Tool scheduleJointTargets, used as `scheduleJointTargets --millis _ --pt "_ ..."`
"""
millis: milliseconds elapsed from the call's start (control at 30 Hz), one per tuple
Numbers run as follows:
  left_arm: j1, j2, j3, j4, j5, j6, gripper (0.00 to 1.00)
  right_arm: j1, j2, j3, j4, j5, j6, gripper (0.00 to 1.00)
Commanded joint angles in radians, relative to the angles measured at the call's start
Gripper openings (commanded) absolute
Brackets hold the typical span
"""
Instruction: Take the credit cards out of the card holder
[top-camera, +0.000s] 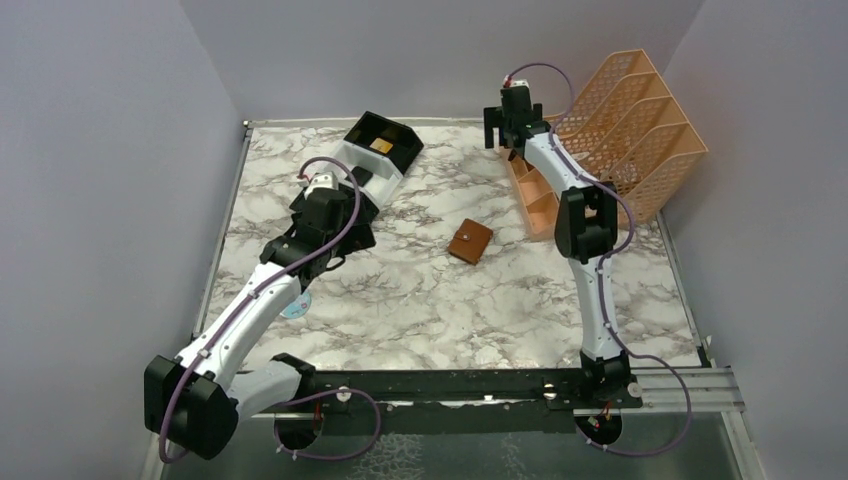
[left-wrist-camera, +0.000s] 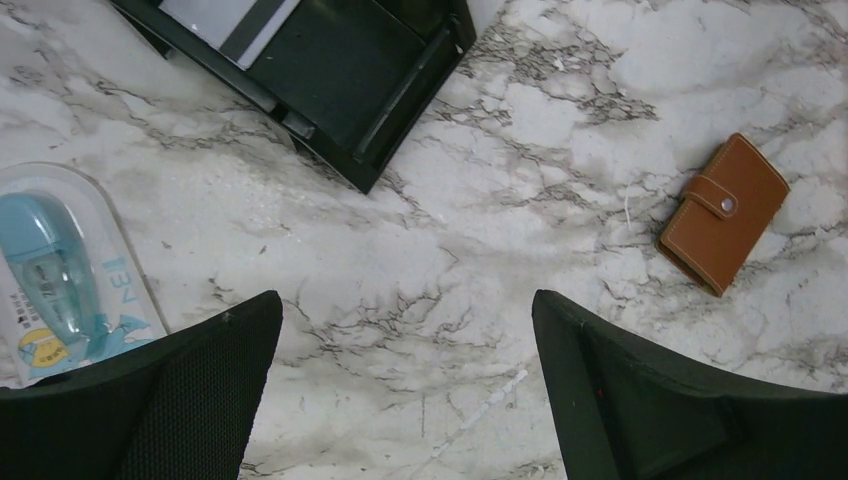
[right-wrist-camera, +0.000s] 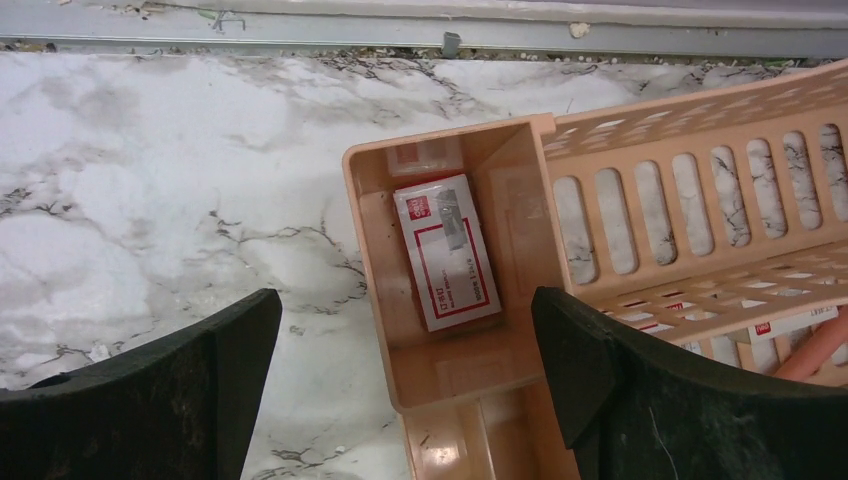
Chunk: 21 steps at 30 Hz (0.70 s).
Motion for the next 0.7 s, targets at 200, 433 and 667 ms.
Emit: scheduleJointTargets --millis 200,433,667 --pt "0.163 0.06 0.068 -0.054 -0.088 -0.02 0.99 -0.077 -0.071 -0.045 -0.032 -0.093 -0.088 0.99" --pt "0.216 0.159 0.078 0.044 0.001 -0.047 0.99 -0.071 -0.283 -0.235 0.09 -0.462 -0.088 0.99" --pt "0.219 0.123 0.042 0.071 0.003 -0.056 0.99 0.001 -0.477 -0.542 0.312 -0.686 -0.032 0.9"
